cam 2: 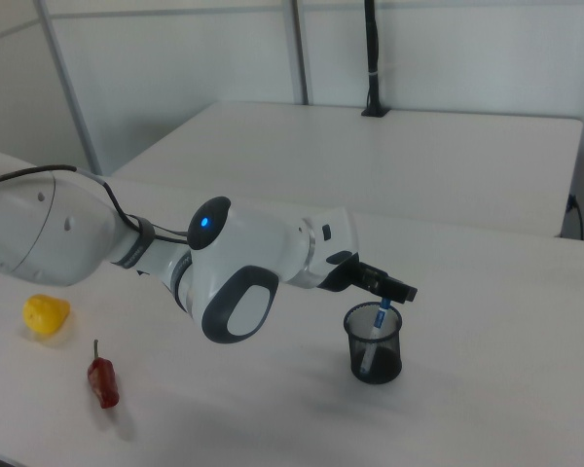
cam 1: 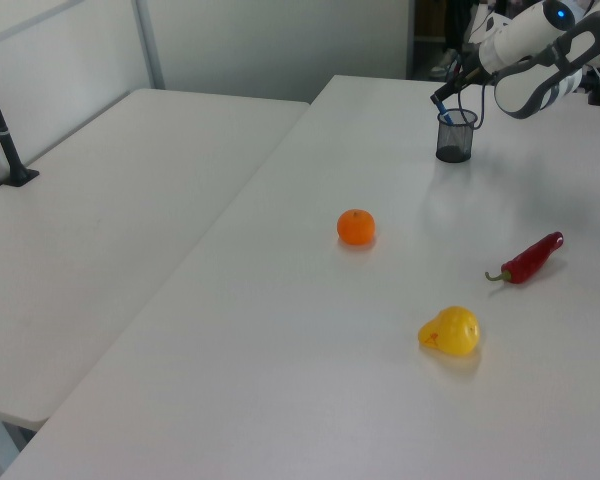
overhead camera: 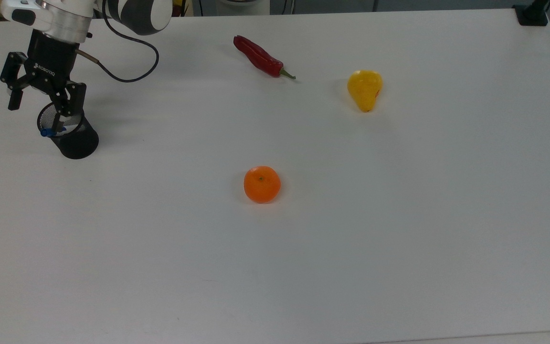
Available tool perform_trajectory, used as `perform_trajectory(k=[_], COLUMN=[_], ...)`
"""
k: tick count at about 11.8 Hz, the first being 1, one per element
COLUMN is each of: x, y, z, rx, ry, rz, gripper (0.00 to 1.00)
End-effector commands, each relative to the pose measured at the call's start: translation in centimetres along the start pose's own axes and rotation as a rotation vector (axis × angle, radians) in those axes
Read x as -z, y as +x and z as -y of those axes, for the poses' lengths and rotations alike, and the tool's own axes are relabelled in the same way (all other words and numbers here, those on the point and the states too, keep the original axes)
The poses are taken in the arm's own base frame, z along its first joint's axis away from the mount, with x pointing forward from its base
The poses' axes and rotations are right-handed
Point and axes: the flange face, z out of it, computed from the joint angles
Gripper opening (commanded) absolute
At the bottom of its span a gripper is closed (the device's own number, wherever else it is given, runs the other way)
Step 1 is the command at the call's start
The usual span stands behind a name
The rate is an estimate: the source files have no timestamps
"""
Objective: Place marker
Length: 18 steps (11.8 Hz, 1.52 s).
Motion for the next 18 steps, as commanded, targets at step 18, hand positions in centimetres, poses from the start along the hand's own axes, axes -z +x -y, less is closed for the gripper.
perform_trajectory(k=[18], x=[25.8], y=[16.3], z=[6.8], rx=[0.024], ry=[0.342], rz=[0.756], gripper=[1.00])
